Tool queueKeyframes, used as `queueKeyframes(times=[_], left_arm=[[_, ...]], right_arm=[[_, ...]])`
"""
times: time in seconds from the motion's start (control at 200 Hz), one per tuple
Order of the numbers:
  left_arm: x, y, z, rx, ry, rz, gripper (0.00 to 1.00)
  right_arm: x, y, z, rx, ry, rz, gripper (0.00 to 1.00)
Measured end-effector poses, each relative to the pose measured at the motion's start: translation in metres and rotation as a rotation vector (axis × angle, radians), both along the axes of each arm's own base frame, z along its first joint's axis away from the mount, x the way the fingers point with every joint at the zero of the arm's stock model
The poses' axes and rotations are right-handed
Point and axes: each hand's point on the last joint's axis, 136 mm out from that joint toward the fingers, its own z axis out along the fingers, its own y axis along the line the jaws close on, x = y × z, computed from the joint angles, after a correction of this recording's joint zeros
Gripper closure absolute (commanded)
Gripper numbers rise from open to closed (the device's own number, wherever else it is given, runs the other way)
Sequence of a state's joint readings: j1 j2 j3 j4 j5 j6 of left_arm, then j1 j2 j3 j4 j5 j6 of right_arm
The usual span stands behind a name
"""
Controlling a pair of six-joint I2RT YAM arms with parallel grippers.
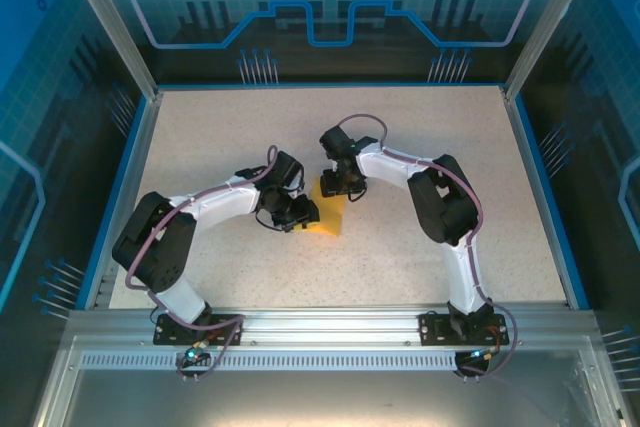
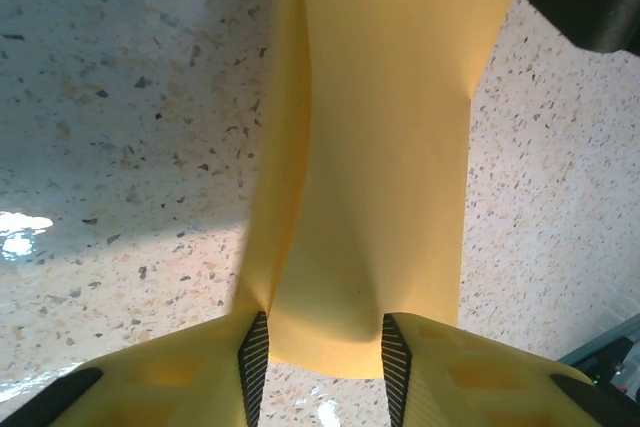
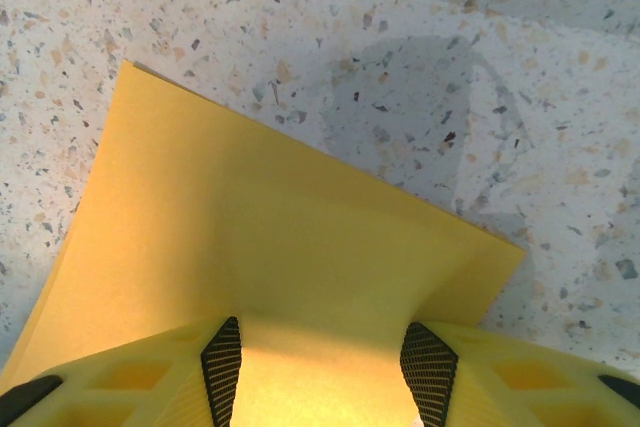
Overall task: Fold a paper plane with a square sheet of paper (pick it up from the middle)
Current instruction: Fold the triangle a second time at the center of the table.
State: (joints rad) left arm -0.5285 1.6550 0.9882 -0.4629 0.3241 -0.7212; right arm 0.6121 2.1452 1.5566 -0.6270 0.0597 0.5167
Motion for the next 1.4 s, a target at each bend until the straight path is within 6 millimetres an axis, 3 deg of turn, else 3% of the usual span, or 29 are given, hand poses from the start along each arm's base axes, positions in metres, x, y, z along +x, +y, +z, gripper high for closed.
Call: queueKeyframes(times=[0.16, 0.41, 0.68, 0.825, 1.18, 1.4], left_arm=[[0.001, 0.0, 0.0, 0.006, -0.008, -0.008, 0.63], [0.003, -0.002, -0.007, 0.008, 0.005, -0.013, 0.52], [0.02, -0.032, 0.002, -0.154, -0.065, -0.05, 0.46], [0.018, -0.042, 0.003, -0.239, -0.091, -0.074, 0.4], [-0.002, -0.039, -0.018, -0.301, -0.052, -0.052, 0.37], [0.003, -0.032, -0.007, -0.329, -0.083, 0.001, 0.41]], right_arm=[[0.0, 0.0, 0.0, 0.0, 0.0, 0.0, 0.47], [0.0, 0.0, 0.0, 0.0, 0.0, 0.0, 0.47], [0.0, 0.0, 0.0, 0.0, 0.0, 0.0, 0.47], [0.0, 0.0, 0.0, 0.0, 0.0, 0.0, 0.47], [0.0, 0.0, 0.0, 0.001, 0.001, -0.004, 0.47], [0.0, 0.0, 0.0, 0.001, 0.001, -0.004, 0.47]])
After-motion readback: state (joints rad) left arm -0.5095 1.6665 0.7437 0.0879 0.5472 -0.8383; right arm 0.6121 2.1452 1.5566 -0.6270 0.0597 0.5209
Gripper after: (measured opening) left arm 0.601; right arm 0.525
